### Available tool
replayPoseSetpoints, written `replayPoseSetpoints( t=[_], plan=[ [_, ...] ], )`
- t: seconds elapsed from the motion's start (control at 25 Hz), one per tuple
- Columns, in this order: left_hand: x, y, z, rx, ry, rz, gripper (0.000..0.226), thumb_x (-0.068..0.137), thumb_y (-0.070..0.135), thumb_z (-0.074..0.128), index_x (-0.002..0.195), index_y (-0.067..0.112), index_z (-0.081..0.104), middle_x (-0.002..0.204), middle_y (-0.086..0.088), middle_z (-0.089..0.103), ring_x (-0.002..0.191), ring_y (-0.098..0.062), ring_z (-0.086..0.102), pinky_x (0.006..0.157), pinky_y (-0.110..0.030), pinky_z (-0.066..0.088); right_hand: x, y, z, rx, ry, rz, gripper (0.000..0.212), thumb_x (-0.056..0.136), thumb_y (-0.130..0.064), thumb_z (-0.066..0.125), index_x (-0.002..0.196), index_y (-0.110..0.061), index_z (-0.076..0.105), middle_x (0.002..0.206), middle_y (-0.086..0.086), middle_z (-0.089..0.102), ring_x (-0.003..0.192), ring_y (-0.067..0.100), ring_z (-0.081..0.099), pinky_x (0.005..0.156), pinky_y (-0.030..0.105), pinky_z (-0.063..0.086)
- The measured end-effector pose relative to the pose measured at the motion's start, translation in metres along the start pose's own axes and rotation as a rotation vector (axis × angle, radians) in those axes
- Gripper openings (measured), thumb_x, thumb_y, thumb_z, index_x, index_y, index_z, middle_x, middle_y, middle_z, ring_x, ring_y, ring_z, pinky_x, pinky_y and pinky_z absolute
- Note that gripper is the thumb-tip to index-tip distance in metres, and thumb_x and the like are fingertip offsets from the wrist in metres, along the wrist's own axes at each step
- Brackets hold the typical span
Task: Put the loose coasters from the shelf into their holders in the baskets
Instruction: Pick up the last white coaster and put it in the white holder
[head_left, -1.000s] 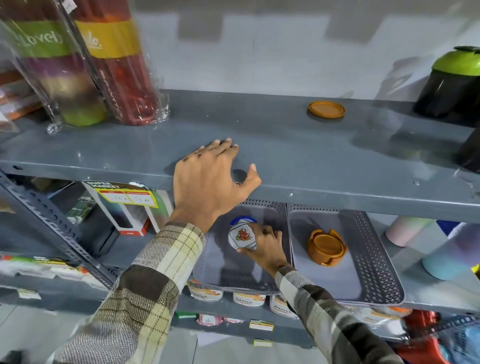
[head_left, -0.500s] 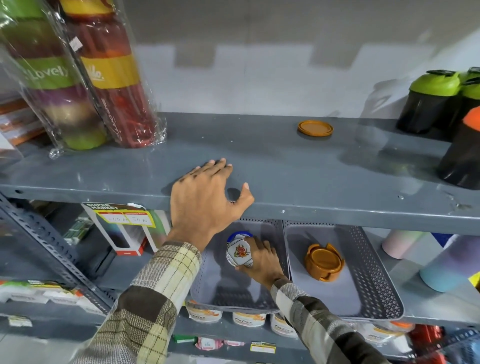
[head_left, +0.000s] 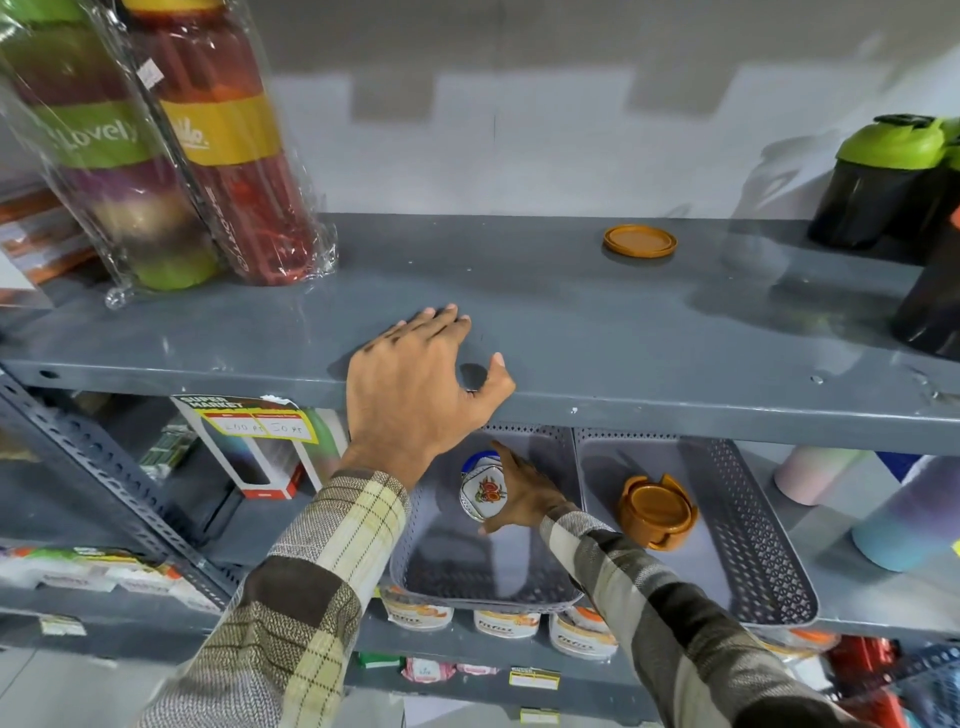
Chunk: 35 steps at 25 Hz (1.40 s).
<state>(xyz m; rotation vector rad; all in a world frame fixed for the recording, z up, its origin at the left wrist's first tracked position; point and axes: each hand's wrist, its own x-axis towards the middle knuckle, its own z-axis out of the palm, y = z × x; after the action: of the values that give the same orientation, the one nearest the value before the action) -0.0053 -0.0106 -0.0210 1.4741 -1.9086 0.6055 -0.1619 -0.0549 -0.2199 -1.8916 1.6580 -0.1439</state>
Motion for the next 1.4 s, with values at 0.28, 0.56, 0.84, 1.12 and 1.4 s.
replayPoseSetpoints(
  t=[0.28,0.56,0.84,1.12,1.4],
  plan=[
    [0.000,0.001,0.000,0.009,0.015,-0.009,0.057,0.080,0.058,0.042,0.108,0.021,0.075,0.120,0.004,0.069,0.113,-0.012,0.063,0.081,-0.029,0.049,0.004,0.004,0.002,0.058,0.082,0.083,0.115,0.075,-0.033,0.090,0.163,-0.021,0.016,0.156,0.007,0.049,0.142,0.032,0.049,0.116,0.042,0.043],
    [-0.001,0.000,0.003,-0.007,0.031,-0.008,0.056,0.079,0.057,0.043,0.106,0.021,0.076,0.118,0.004,0.069,0.112,-0.013,0.064,0.081,-0.030,0.050,0.004,0.006,0.002,0.071,0.077,0.066,0.115,0.077,-0.034,0.089,0.163,-0.024,0.013,0.157,0.007,0.046,0.144,0.033,0.045,0.118,0.045,0.040],
    [-0.001,0.001,-0.005,-0.011,-0.049,-0.027,0.058,0.081,0.058,0.039,0.110,0.022,0.074,0.121,0.006,0.068,0.115,-0.013,0.062,0.081,-0.032,0.050,-0.038,-0.013,-0.016,0.043,0.245,-0.119,0.109,0.078,-0.050,0.085,0.163,-0.024,0.022,0.171,-0.003,0.024,0.155,0.023,0.032,0.124,0.046,0.032],
    [-0.003,0.002,-0.012,-0.026,-0.114,-0.028,0.060,0.083,0.059,0.038,0.117,0.023,0.071,0.126,0.006,0.065,0.115,-0.017,0.062,0.079,-0.037,0.052,-0.177,-0.040,-0.081,-0.008,0.511,-0.433,0.074,0.081,-0.057,0.076,0.145,-0.034,0.048,0.142,-0.012,0.061,0.127,0.006,0.060,0.105,0.030,0.053],
    [-0.003,0.002,-0.010,-0.005,-0.101,-0.014,0.058,0.082,0.058,0.038,0.115,0.024,0.072,0.123,0.005,0.067,0.112,-0.018,0.064,0.077,-0.038,0.053,-0.280,-0.066,-0.174,0.168,0.852,-0.542,0.047,0.082,-0.053,0.079,0.124,-0.033,0.070,0.113,-0.024,0.073,0.100,-0.003,0.070,0.085,0.008,0.048]
  ],
)
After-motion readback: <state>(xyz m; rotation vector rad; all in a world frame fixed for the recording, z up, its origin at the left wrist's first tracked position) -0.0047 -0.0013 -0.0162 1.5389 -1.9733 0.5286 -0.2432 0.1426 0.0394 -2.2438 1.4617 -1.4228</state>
